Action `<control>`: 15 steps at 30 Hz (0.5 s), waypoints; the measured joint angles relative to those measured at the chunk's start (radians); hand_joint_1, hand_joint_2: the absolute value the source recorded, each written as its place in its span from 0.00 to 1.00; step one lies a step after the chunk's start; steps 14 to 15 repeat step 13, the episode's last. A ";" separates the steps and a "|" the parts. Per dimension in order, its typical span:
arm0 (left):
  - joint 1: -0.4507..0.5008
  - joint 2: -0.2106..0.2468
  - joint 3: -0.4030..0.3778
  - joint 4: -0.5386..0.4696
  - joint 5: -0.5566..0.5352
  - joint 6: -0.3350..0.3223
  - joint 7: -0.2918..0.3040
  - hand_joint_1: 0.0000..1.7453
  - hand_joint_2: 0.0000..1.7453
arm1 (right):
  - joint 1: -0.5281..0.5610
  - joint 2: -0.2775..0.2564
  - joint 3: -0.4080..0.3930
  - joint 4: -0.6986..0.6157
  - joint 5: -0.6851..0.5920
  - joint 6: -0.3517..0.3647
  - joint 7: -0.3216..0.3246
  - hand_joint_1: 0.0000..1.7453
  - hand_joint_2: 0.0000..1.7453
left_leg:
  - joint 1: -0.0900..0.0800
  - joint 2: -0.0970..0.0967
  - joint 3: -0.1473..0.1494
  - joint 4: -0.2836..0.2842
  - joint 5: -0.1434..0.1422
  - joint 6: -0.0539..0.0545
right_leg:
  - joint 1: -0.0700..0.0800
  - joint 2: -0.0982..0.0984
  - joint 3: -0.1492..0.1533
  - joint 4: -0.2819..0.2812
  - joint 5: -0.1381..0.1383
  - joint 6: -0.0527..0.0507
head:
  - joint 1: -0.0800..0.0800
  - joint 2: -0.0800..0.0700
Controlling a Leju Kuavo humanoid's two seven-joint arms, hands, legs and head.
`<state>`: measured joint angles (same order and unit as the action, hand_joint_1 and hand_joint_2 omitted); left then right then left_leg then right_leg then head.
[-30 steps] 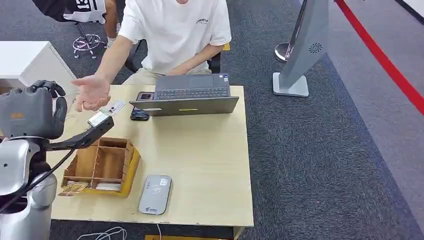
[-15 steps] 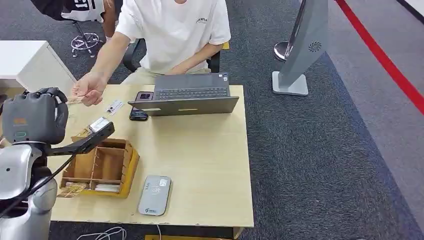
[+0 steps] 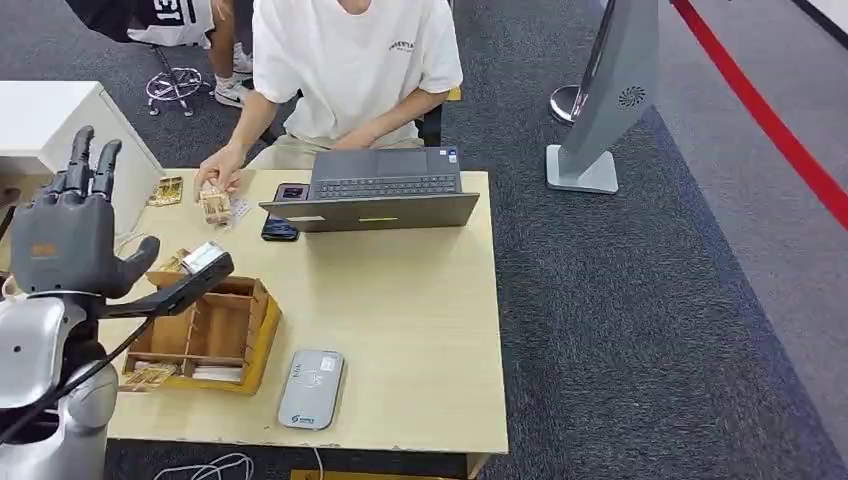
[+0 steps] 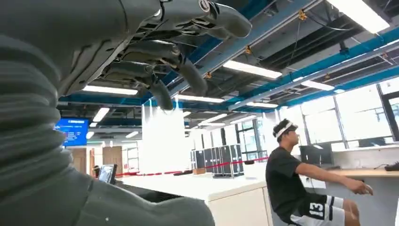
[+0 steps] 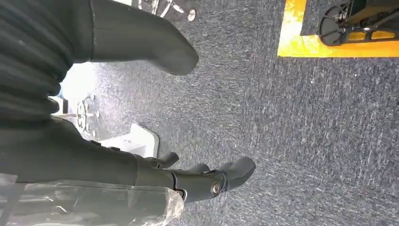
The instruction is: Pass the card to the sensor for recognition and then transmit it.
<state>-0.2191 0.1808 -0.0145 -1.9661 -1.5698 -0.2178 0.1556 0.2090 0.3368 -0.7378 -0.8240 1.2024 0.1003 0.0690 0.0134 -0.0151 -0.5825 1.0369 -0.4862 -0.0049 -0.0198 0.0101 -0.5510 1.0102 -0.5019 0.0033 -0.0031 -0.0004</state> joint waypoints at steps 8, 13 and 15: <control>0.045 -0.013 0.043 -0.038 0.003 0.029 -0.076 0.00 1.00 | 0.000 0.000 -0.002 0.001 -0.011 0.000 0.001 0.00 1.00 | 0.000 0.000 -0.001 0.000 0.000 0.000 | 0.000 0.001 0.000 0.000 0.000 0.000 | 0.000 0.000; 0.140 -0.033 0.145 -0.114 0.060 0.071 -0.170 0.00 1.00 | 0.001 0.000 -0.002 0.001 -0.054 -0.005 0.015 0.00 1.00 | 0.000 0.001 -0.001 0.000 -0.001 0.000 | 0.000 0.001 -0.001 0.000 -0.001 0.000 | 0.000 0.000; 0.140 -0.033 0.145 -0.114 0.060 0.071 -0.170 0.00 1.00 | 0.001 0.000 -0.002 0.001 -0.054 -0.005 0.015 0.00 1.00 | 0.000 0.001 -0.001 0.000 -0.001 0.000 | 0.000 0.001 -0.001 0.000 -0.001 0.000 | 0.000 0.000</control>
